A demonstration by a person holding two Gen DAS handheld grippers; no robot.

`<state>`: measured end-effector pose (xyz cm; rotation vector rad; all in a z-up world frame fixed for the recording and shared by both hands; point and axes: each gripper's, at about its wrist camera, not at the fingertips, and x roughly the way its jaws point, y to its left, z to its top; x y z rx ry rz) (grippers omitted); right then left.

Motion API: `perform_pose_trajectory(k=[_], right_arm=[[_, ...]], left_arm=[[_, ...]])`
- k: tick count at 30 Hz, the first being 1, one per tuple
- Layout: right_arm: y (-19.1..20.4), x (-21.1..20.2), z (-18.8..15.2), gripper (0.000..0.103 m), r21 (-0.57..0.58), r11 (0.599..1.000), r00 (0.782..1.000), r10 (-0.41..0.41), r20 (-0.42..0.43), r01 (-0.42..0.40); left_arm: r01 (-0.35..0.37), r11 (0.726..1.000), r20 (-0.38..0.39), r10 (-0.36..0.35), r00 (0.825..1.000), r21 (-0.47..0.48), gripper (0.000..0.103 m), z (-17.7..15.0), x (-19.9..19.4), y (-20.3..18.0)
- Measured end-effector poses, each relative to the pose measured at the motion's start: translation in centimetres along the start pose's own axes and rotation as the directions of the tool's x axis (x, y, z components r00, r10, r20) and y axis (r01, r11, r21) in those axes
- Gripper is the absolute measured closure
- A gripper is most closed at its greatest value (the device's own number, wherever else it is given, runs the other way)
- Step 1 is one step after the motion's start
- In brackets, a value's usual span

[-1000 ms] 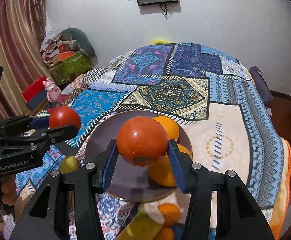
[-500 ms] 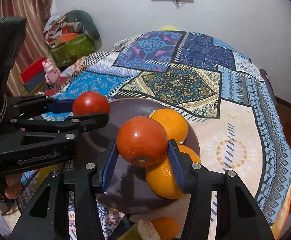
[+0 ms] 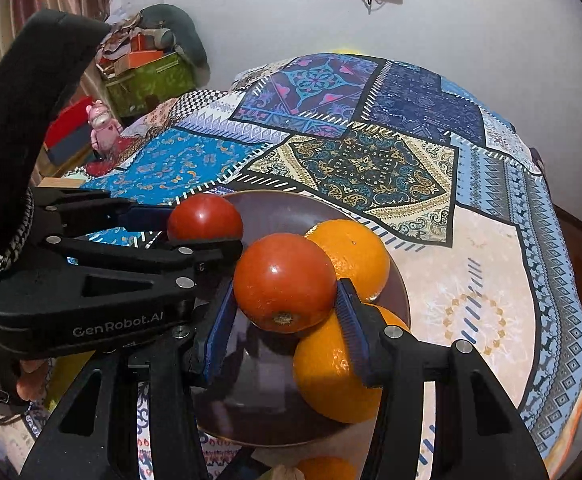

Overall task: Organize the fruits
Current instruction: 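Carry both tomatoes over the dark plate beside the oranges, then lower the tomatoes onto the plate and open both tools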

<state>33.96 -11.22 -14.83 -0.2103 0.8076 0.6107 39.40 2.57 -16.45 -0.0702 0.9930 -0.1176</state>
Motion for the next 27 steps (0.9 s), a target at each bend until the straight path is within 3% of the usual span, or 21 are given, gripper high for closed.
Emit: perform_pose_trajectory(k=[14,27], right_arm=[[-0.1,-2.6,-0.2,0.052,0.028,0.999,0.999,-0.021,0.048,0.02],[0.3,-7.7,-3.6,0.051,0.099,0.995,0.996,-0.027,0.085,0.019]], left_arm=[[-0.032,0.999,0.099,0.029,0.995,0.023,0.051,-0.9,-4.1,-0.3],[-0.057,0.998,0.137,0.056,0.989,0.005,0.046,-5.6,-9.2,0.6]])
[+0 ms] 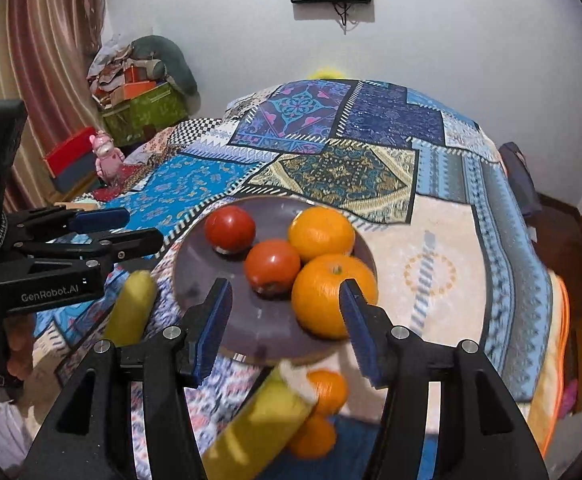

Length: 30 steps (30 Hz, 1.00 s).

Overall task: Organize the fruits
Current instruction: 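Lower the tomatoes onto the plate and open both tools, then grasp a yellow-green cylinder with the left tool while the right tool grasps the other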

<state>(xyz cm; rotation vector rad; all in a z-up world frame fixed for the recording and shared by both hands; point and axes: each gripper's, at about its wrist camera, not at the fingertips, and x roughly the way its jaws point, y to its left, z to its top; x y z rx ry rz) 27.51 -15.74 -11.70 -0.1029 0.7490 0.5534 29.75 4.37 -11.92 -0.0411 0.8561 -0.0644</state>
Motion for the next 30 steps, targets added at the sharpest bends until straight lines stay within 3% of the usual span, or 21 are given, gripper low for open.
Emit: perform_pose_trajectory(k=[15,26,30], right_arm=[[0.1,-1.4,-5.8,0.051,0.101,0.995,0.999,0.016,-0.042,-0.011],[1.8,0.4,-7.1,0.055,0.11,0.994,0.996,0.028,-0.083,-0.018],[2.5,1.6,-7.4,0.062,0.101,0.994,0.993,0.045,-0.113,-0.034]], left_arm=[[-0.003,1.0,-0.082,0.002,0.997,-0.007,0.045,-6.9,-0.2,0.6],[0.037,0.999,-0.115,-0.035,0.993,0.01,0.045,-7.8,0.9,0.1],[0.051,0.999,-0.129,-0.048,0.991,0.017,0.044,-7.9,1.4,-0.1]])
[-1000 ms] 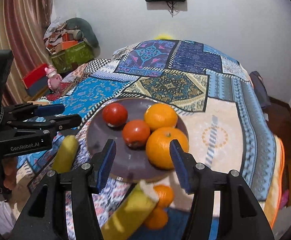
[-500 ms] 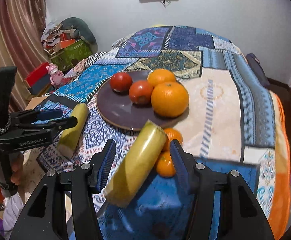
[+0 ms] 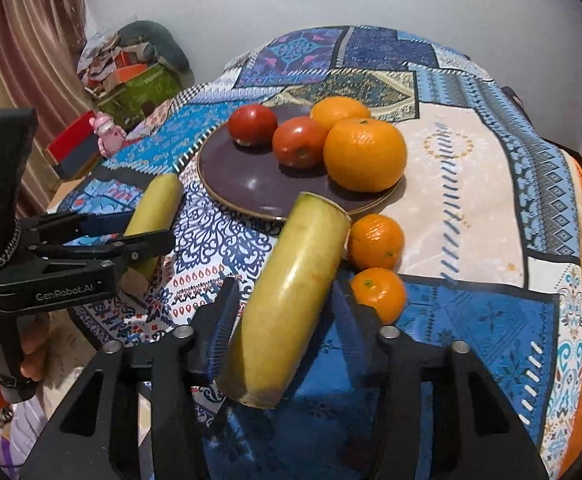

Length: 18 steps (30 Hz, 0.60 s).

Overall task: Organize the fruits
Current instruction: 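Grasp a yellow-green cylinder with the left tool while the right tool grasps the other, then lift both yellow-green cylinders off the quilt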

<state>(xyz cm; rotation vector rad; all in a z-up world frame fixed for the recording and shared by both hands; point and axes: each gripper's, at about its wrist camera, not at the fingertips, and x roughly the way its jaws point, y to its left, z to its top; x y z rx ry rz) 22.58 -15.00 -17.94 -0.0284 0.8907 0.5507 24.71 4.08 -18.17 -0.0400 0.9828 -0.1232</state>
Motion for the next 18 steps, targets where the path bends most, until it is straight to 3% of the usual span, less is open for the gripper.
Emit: perform_pose_trajectory(k=[5,9,18], right_arm=[[0.9,-0.2,-0.3,0.065,-0.039,0.999,1.0,-0.008,0.011,0.009],[0.7,-0.4,-0.6,0.069,-0.032,0.997,0.998,0.064,-0.009,-0.065],[1.4,0.2,-0.7,0.069,-0.078,0.995,0.998,0.054,-0.042,-0.058]], left_arm=[[0.023,1.0,0.01,-0.022,1.0,-0.015,0.054,-0.4,-0.7,0.6],[0.017,1.0,0.019,-0.017,1.0,0.016,0.062,-1.1,-1.7,0.8],[0.003,0.999,0.006,-0.003,1.0,0.039,0.065,-1.5,-2.2,1.1]])
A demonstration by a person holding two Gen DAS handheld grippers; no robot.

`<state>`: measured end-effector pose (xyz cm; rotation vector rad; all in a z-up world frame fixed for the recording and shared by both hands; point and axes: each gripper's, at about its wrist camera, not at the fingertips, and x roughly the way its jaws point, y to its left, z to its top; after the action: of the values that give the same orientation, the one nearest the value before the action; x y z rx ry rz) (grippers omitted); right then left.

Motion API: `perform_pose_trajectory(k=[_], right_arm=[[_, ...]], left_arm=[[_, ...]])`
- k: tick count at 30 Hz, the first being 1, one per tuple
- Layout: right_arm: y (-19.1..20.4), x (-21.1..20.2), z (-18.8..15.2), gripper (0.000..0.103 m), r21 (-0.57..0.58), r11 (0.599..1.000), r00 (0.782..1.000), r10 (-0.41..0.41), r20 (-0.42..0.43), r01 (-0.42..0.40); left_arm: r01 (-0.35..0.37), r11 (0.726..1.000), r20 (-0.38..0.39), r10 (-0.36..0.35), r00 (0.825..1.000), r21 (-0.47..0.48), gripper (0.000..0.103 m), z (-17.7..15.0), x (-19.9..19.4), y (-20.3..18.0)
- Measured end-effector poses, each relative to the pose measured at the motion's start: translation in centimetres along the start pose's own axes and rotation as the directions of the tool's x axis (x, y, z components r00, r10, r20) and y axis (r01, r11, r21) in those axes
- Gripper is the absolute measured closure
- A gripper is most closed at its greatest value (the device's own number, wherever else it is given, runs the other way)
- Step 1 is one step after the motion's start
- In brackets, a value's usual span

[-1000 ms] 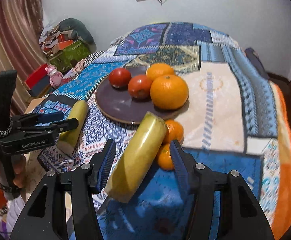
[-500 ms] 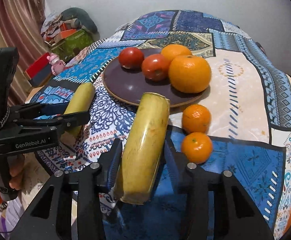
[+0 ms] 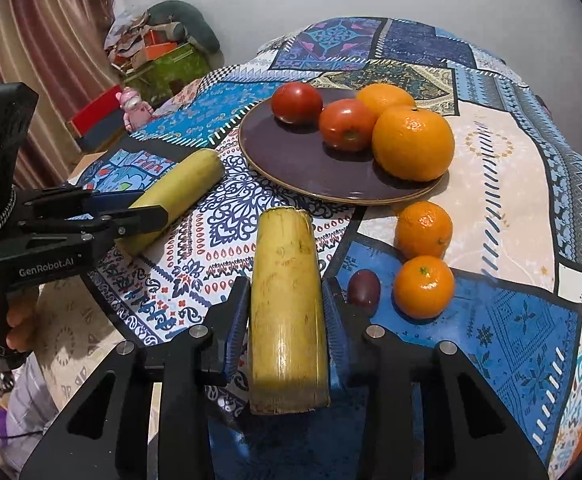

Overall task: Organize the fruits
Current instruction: 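Lift both yellow-green cylinders off the quilt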

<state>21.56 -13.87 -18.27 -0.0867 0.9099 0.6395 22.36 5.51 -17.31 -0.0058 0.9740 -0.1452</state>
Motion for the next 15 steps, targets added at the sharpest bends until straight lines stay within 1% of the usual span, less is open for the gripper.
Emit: perform_pose_trajectory(k=[5,8,15], right_arm=[[0.0,0.7,0.2,0.069,-0.002,1.0,1.0,0.008,-0.03,-0.008],[-0.1,1.5,0.1,0.069,0.009,1.0,0.999,0.016,-0.05,-0.015],[0.1,1.1,0.0,0.069,0.001,1.0,1.0,0.001,-0.018,-0.001]], left_arm=[[0.002,1.0,-0.047,-0.003,0.999,-0.012,0.063,0.7,1.8,0.0],[-0.001,1.0,-0.052,0.001,0.999,-0.01,0.063,1.0,2.3,0.0],[-0.004,1.0,-0.054,0.003,0.999,-0.006,0.065,1.4,2.7,0.0]])
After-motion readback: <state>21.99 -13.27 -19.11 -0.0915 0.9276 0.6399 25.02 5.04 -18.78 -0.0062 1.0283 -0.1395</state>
